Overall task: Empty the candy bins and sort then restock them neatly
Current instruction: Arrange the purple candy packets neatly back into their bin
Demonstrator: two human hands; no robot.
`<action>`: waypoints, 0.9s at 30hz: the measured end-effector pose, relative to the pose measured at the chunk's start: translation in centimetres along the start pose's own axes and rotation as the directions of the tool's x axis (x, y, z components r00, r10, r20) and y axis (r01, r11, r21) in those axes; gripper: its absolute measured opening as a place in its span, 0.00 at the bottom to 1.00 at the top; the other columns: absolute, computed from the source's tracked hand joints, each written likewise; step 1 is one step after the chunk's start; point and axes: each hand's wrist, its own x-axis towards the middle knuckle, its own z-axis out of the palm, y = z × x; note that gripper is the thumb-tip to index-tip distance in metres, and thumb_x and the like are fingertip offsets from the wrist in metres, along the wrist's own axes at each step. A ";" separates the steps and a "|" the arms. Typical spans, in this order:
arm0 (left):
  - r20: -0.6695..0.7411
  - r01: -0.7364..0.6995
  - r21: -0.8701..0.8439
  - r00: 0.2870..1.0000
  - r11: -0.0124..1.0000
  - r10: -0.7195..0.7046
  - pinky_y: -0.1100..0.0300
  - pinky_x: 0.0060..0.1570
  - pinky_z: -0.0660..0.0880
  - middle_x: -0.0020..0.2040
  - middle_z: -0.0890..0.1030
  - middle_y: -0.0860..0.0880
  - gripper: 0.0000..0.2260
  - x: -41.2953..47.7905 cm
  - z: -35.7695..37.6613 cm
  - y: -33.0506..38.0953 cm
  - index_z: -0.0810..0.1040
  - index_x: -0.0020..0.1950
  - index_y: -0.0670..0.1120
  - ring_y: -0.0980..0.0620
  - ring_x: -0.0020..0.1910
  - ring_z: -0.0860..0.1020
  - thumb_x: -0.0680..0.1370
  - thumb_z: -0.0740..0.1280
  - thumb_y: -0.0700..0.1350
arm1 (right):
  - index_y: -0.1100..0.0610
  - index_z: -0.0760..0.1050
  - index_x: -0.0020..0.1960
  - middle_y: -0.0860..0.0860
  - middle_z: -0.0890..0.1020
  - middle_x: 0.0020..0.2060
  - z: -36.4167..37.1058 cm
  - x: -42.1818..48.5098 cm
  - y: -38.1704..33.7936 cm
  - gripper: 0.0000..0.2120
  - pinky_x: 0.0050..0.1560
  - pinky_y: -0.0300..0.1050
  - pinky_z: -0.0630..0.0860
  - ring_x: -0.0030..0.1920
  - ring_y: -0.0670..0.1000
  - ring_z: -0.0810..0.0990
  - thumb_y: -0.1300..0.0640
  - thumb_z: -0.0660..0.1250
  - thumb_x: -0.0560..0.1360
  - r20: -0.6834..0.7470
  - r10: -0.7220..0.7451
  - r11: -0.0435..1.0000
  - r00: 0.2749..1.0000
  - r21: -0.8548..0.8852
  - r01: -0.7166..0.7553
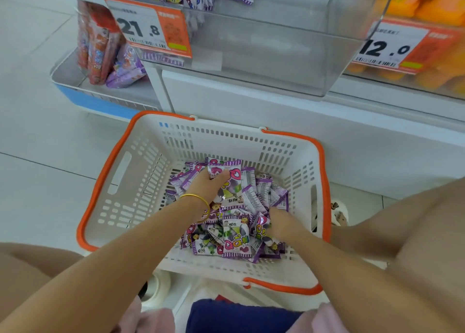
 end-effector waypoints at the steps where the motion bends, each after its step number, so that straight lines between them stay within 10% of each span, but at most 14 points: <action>1: 0.008 0.014 -0.036 1.000 0.999 -0.013 0.48 0.52 0.73 0.44 0.78 0.38 0.23 0.0 0.0 -0.2 0.73 0.51 0.39 0.42 0.44 0.75 0.76 0.64 0.60 | 0.60 0.66 0.57 0.55 0.77 0.45 1.0 -0.2 0.0 0.11 0.42 0.48 0.74 0.44 0.53 0.77 0.60 0.63 0.77 0.005 0.002 0.995 1.000 -0.098 -0.001; 4: 0.041 0.035 -0.100 0.999 0.994 -0.031 0.41 0.62 0.70 0.44 0.79 0.36 0.22 0.2 -0.3 -0.7 0.73 0.49 0.42 0.40 0.45 0.75 0.75 0.62 0.62 | 0.60 0.66 0.57 0.54 0.76 0.42 1.8 -0.4 -0.1 0.10 0.43 0.48 0.75 0.44 0.54 0.77 0.65 0.60 0.77 -0.043 -0.018 0.990 0.999 -0.139 0.012; 9: 0.054 0.027 -0.157 0.998 0.987 -0.018 0.41 0.62 0.70 0.33 0.80 0.39 0.18 0.7 -0.7 -1.1 0.75 0.49 0.45 0.45 0.36 0.75 0.76 0.63 0.60 | 0.60 0.73 0.48 0.47 0.73 0.48 -4.3 0.1 -1.6 0.04 0.40 0.42 0.76 0.39 0.49 0.73 0.64 0.66 0.73 -0.151 -0.032 0.961 0.988 0.267 0.072; 12: 0.014 -0.013 -0.133 1.000 0.991 0.015 0.42 0.57 0.74 0.36 0.82 0.38 0.31 1.1 -1.3 -1.0 0.77 0.54 0.41 0.41 0.39 0.78 0.68 0.65 0.67 | 0.59 0.77 0.53 0.47 0.76 0.44 -9.6 -1.2 -2.5 0.09 0.31 0.35 0.67 0.33 0.45 0.72 0.62 0.69 0.73 -0.226 -0.156 0.913 0.962 0.339 0.227; 18: -0.071 0.049 -0.225 0.995 0.973 -0.067 0.53 0.42 0.72 0.32 0.77 0.42 0.12 1.5 -2.7 -0.5 0.76 0.50 0.40 0.47 0.30 0.73 0.79 0.64 0.49 | 0.57 0.70 0.38 0.48 0.69 0.30 -14.5 -3.9 -3.8 0.09 0.32 0.40 0.62 0.30 0.47 0.67 0.63 0.70 0.72 -0.292 -0.265 0.832 0.919 0.413 0.371; 22: 0.005 0.154 -0.276 0.987 0.949 -0.159 0.64 0.21 0.65 0.19 0.71 0.46 0.14 1.0 -2.5 0.0 0.70 0.61 0.32 0.52 0.17 0.67 0.79 0.63 0.39 | 0.58 0.72 0.42 0.52 0.74 0.33 -14.9 -4.6 -4.4 0.07 0.34 0.43 0.69 0.32 0.49 0.72 0.66 0.69 0.72 -0.349 -0.186 0.644 0.918 0.663 0.383; 27: 0.072 0.177 -0.599 0.983 0.781 -0.168 0.54 0.34 0.74 0.39 0.78 0.45 0.14 0.4 -1.8 0.8 0.71 0.64 0.41 0.48 0.35 0.75 0.80 0.63 0.45 | 0.58 0.72 0.59 0.60 0.78 0.54 -13.4 -4.9 -6.3 0.18 0.36 0.48 0.82 0.38 0.55 0.81 0.71 0.67 0.72 -0.175 -0.089 0.157 0.980 0.970 0.188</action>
